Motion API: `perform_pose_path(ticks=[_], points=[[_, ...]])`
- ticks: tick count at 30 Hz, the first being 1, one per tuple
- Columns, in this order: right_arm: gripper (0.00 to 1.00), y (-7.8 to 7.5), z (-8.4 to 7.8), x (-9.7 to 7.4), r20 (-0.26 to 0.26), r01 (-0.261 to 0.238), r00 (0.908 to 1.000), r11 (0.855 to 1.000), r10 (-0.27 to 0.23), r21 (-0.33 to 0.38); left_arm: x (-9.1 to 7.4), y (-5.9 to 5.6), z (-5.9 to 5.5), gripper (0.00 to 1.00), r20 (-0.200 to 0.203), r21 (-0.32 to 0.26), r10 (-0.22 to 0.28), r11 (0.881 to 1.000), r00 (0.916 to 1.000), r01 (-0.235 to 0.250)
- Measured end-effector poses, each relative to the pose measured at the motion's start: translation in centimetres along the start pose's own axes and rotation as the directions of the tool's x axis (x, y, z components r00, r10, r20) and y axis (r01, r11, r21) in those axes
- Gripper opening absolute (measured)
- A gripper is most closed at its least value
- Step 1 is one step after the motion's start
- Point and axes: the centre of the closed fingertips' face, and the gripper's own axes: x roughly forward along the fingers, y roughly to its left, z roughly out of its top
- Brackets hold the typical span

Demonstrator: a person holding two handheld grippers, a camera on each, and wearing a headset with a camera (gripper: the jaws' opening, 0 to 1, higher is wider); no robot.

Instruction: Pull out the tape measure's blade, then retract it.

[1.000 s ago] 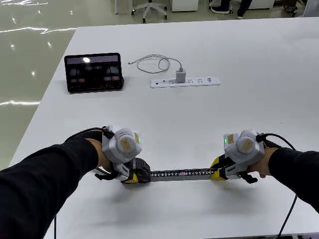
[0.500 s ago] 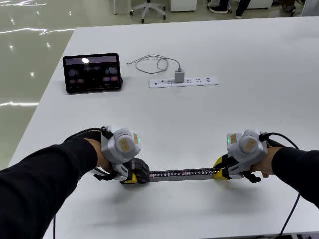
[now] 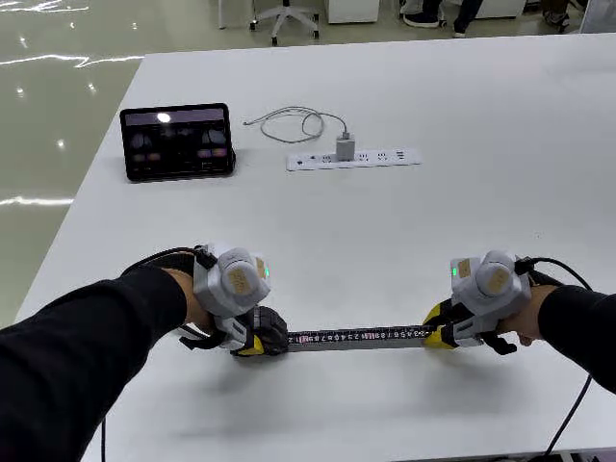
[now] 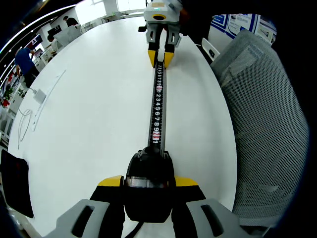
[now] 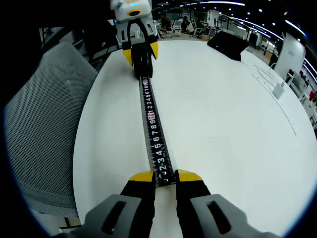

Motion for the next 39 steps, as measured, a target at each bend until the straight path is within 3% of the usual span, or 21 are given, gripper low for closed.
perform_pose_path(ticks=[18, 34, 39], points=[[0.11, -0.4, -1.3, -0.8, -0.017, 0.007, 0.9998, 1.000, -0.007, 0.007, 0.0, 0.0, 0.0, 0.32, 0.002, 0.000, 0.002, 1.000, 1.0000, -0.002], [0.11, -0.4, -1.2, -0.9, -0.027, 0.008, 0.9996, 1.000, -0.007, 0.027, 0.0, 0.0, 0.0, 0.32, 0.005, -0.002, 0.007, 1.000, 1.0000, -0.007], [0.11, -0.3, -1.1, -0.7, -0.056, -0.001, 0.9985, 1.000, 0.002, 0.015, 0.1, 0.0, 0.1, 0.32, 0.004, -0.002, 0.005, 1.000, 1.0000, -0.005]])
